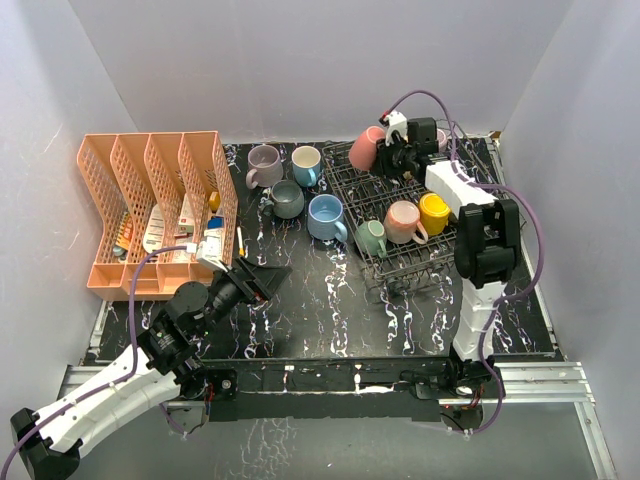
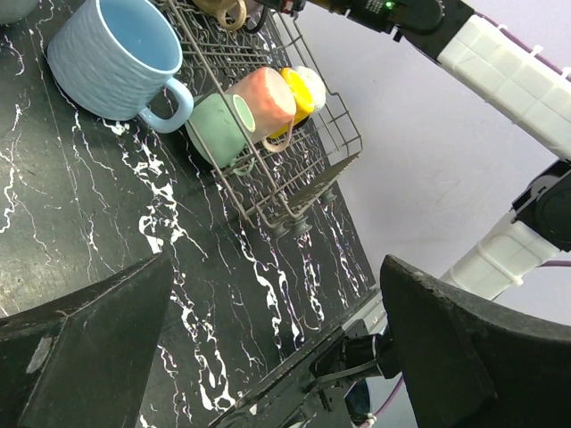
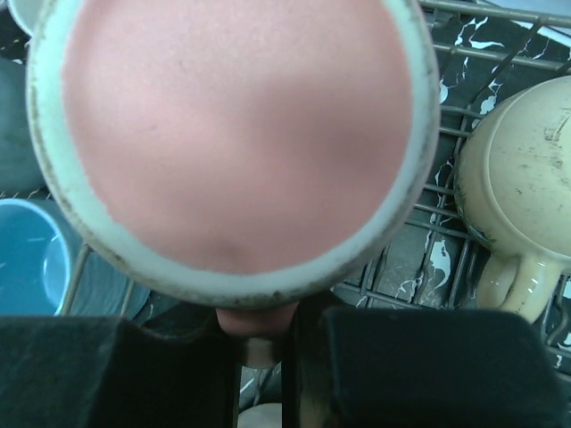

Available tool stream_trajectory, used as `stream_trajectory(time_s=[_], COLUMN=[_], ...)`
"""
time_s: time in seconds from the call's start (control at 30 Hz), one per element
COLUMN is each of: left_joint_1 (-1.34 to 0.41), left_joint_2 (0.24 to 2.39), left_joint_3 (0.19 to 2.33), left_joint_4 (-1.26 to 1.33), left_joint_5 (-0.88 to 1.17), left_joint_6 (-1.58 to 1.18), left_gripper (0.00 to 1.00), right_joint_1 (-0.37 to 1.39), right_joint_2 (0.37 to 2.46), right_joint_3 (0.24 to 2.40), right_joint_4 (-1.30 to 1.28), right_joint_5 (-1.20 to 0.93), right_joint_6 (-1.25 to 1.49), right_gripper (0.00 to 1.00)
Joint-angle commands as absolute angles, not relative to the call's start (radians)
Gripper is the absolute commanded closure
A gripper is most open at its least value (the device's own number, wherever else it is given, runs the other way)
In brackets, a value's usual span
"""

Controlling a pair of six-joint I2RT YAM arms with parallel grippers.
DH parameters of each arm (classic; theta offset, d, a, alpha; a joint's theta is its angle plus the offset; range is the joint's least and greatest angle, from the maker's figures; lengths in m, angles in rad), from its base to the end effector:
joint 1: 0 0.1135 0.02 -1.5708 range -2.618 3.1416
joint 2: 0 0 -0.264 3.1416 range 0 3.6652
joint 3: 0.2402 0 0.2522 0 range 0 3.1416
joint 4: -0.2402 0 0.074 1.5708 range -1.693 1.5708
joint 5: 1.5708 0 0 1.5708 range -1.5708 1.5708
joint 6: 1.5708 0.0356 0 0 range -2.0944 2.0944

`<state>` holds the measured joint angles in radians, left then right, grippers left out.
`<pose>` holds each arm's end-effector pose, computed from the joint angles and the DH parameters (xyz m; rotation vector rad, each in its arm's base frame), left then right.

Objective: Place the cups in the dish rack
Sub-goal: Turn the cup upside down in the dish rack.

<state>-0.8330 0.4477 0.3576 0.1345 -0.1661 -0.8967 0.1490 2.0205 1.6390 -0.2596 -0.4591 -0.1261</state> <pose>0.0988 -0.0999 0.2703 -0.1970 1.6527 -1.2296 0.4618 0.0853 0.2524 -0.5488 2.1124 0.5189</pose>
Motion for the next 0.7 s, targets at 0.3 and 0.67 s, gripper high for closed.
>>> stream_trajectory(time_s=[0.3,0.67], left_joint_1=[-0.828,-0.829], left_joint_2=[0.439,0.404], left_joint_3=[0.35,0.341], left_joint_4=[0.162,0.131], left_joint_5=[-0.175,-0.19], left_joint_6=[-0.911,-0.922], left_gripper=[0.03,0.03], right_joint_1=[0.202,0.224], right_joint_2=[2.118,2.194], right_joint_3=[1.776,1.812], right_joint_4=[-0.086,-0.054], right_joint_5=[-0.279,-0.127], right_joint_6=[-0.07,-0.084], right_gripper=[0.92,0.91])
